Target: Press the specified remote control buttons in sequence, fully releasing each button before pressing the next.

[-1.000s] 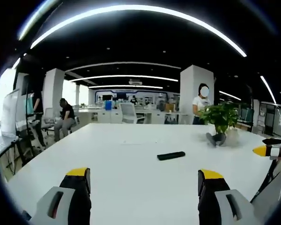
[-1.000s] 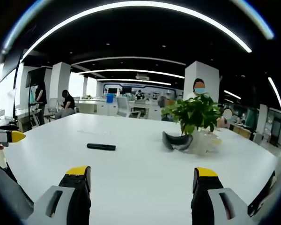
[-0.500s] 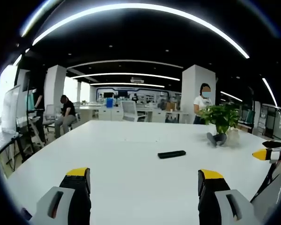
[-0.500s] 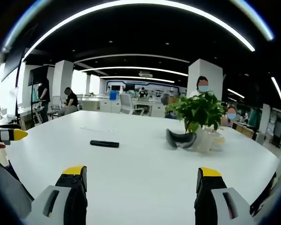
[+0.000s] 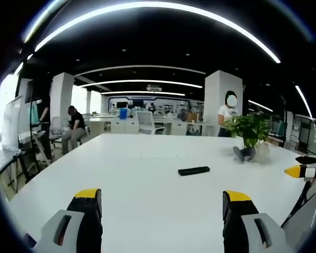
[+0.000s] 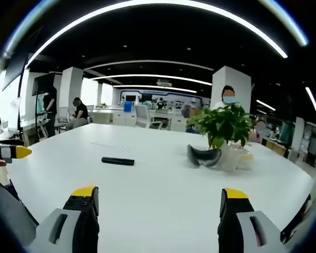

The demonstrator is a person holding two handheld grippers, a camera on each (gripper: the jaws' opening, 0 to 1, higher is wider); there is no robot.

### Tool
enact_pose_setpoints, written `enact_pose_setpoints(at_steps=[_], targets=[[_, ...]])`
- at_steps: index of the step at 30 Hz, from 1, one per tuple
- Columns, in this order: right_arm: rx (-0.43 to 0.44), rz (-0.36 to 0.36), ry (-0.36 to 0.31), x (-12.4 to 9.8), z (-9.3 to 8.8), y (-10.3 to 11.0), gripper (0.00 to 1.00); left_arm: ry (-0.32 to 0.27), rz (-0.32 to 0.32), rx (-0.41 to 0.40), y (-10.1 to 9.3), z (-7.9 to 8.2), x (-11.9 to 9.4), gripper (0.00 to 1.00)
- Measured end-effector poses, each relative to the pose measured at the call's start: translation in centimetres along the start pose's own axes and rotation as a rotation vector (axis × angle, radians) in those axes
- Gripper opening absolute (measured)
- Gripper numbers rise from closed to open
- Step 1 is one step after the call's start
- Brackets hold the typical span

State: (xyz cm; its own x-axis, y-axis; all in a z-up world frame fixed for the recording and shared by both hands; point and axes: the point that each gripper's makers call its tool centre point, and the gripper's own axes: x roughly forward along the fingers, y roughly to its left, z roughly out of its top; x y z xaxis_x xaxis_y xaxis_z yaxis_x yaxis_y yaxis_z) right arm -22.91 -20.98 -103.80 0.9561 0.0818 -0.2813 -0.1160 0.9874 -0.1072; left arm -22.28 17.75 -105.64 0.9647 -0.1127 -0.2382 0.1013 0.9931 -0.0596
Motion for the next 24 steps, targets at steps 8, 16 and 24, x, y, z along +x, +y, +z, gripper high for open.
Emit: enact_pose_setpoints(at_steps=[8,16,24], targets=[[0.001,-0.002,0.004,0.0,-0.1,-0.1,0.94,-0.008,0.010,-0.014,-0.9,0.7,-0.4,0.99],[0.002,-0.002,-0.001,0.0,-0.1,-0.1,0.93,0.007,0.008,0.002,-2.1,1.0,-0.8,0.98],[0.002,0.000,-0.001,-0.1,-0.1,-0.1,0.92,0.029,-0.005,0.029,-3.2,1.1,-0.9,0.98]])
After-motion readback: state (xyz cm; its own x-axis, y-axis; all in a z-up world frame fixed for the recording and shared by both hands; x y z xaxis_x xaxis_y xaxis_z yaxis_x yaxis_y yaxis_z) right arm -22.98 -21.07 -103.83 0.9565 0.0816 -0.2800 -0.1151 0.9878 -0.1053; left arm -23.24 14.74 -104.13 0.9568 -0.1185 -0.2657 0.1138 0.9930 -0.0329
